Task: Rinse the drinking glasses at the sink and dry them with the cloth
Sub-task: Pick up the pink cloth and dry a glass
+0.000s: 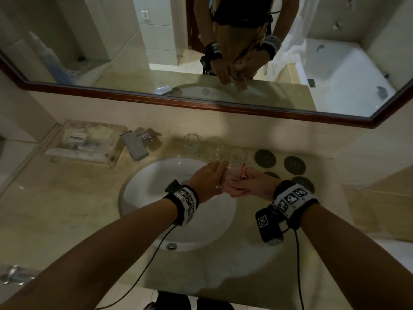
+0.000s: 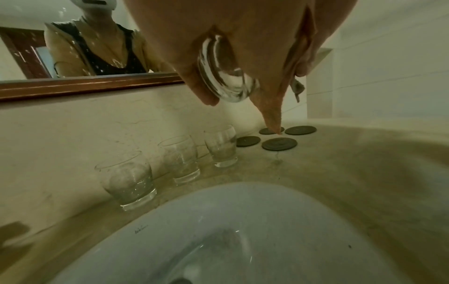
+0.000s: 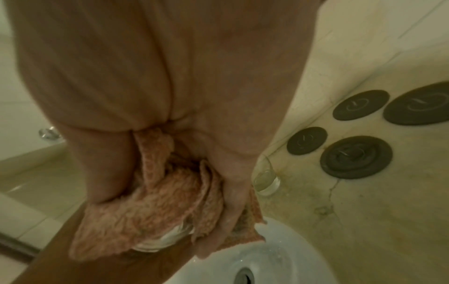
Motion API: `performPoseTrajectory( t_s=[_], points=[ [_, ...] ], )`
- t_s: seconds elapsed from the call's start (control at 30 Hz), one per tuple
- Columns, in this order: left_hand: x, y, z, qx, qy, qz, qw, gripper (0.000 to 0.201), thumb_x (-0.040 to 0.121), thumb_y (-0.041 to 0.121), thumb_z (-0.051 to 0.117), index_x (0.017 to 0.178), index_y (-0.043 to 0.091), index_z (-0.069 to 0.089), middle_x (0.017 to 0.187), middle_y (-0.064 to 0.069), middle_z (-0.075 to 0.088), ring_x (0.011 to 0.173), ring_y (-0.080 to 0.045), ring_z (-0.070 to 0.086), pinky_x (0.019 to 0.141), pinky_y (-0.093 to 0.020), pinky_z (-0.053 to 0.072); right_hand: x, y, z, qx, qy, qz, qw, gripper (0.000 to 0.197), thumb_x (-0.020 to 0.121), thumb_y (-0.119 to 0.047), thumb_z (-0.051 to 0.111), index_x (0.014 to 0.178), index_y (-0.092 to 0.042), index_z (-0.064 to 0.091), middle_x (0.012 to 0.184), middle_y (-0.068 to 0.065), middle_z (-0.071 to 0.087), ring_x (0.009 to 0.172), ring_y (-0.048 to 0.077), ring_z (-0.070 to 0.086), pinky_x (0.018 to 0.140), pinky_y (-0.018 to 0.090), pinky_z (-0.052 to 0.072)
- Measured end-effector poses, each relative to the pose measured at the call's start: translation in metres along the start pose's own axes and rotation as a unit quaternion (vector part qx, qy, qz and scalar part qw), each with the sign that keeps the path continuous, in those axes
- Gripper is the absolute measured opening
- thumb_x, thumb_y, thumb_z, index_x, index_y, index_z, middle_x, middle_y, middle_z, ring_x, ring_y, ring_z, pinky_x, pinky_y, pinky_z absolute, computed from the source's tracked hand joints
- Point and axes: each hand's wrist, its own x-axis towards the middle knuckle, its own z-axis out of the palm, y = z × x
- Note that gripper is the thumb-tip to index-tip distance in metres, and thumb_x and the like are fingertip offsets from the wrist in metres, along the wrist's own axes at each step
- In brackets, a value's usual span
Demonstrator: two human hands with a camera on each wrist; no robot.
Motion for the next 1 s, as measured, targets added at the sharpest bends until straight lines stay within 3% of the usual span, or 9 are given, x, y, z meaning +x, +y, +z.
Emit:
performPoseTrajectory(
  t_s=[0.1,0.27,0.4,0.57,0.63,0.73,0.83,0.9,1.0],
  points=[
    [0.001,-0.005,-0.005,-0.083,-0.073,-0.021,0.994,0.084,0.075,0.039,0.076,0.139,0.020,0.027,0.133,-0.007,0.048,0.114,-0.023,0.053,0.095,-0.038,0.049,-0.002,0.004,0.001,-0.015,-0.009,0.006,1.000,0.042,0.089,-0.016,0.067,0.128,-0.006,0.056,0.118,0.018,0.065,0.105,0.026,0.064,0.094,0.044,0.052],
    [0.007,-0.003,-0.021,-0.162,-0.155,-0.066,0.972,0.065,0.066,0.031,0.084,0.120,0.021,0.048,0.116,-0.001,0.064,0.104,-0.021,0.062,0.087,-0.034,0.050,-0.002,0.002,0.003,-0.049,-0.045,0.020,0.998,0.030,0.093,-0.003,0.059,0.120,-0.013,0.056,0.109,0.005,0.067,0.098,0.018,0.065,0.094,0.033,0.052],
    [0.007,0.003,-0.017,-0.121,-0.111,-0.059,0.985,0.069,0.068,0.029,0.082,0.124,0.021,0.042,0.116,-0.004,0.063,0.099,-0.022,0.063,0.086,-0.038,0.053,-0.001,-0.002,0.000,-0.023,-0.033,0.021,0.999,0.035,0.091,-0.011,0.064,0.124,-0.005,0.057,0.106,0.010,0.067,0.094,0.019,0.064,0.096,0.044,0.051],
    [0.002,0.012,-0.003,0.025,0.044,0.004,0.999,0.073,0.079,0.032,0.072,0.137,0.005,0.037,0.126,-0.015,0.054,0.109,-0.031,0.055,0.094,-0.039,0.046,-0.002,-0.003,0.002,0.026,0.017,-0.002,1.000,0.034,0.096,-0.011,0.055,0.130,-0.005,0.053,0.119,0.020,0.063,0.108,0.031,0.063,0.098,0.054,0.048],
    [0.001,0.008,0.000,0.025,0.026,0.020,0.999,0.078,0.079,0.038,0.071,0.139,0.006,0.033,0.128,-0.013,0.054,0.109,-0.030,0.055,0.094,-0.036,0.044,-0.001,-0.001,0.003,0.024,0.021,0.001,0.999,0.034,0.096,-0.012,0.056,0.128,-0.002,0.054,0.108,0.017,0.067,0.101,0.031,0.064,0.098,0.059,0.047],
    [0.002,0.003,-0.007,-0.092,-0.077,-0.006,0.993,0.085,0.074,0.041,0.076,0.140,0.018,0.026,0.128,-0.005,0.055,0.106,-0.022,0.059,0.087,-0.030,0.048,-0.003,0.001,0.002,-0.002,0.008,0.015,1.000,0.031,0.094,-0.011,0.060,0.122,0.003,0.055,0.091,0.012,0.069,0.084,0.025,0.065,0.097,0.062,0.045],
    [0.003,0.003,-0.015,-0.160,-0.135,-0.023,0.978,0.085,0.069,0.033,0.082,0.136,0.023,0.030,0.122,-0.005,0.061,0.103,-0.021,0.062,0.087,-0.033,0.052,-0.005,-0.002,0.003,-0.061,-0.052,0.016,0.997,0.016,0.094,-0.007,0.059,0.104,-0.016,0.068,0.089,0.009,0.071,0.083,0.019,0.065,0.090,0.052,0.052],
    [0.004,0.005,-0.013,-0.152,-0.143,-0.018,0.978,0.084,0.069,0.029,0.081,0.135,0.024,0.030,0.121,-0.004,0.061,0.101,-0.021,0.062,0.086,-0.034,0.053,-0.006,-0.005,0.003,-0.068,-0.072,0.035,0.994,0.024,0.095,-0.006,0.056,0.085,-0.026,0.068,0.074,-0.007,0.069,0.069,0.009,0.063,0.085,0.047,0.053],
    [0.002,0.007,-0.006,-0.047,-0.084,0.020,0.995,0.077,0.073,0.026,0.075,0.137,0.018,0.033,0.120,-0.006,0.056,0.096,-0.025,0.061,0.080,-0.036,0.052,-0.007,-0.007,0.004,-0.026,-0.062,0.042,0.997,0.028,0.098,-0.010,0.052,0.076,-0.024,0.064,0.069,-0.008,0.066,0.066,0.008,0.062,0.093,0.053,0.049]
  ],
)
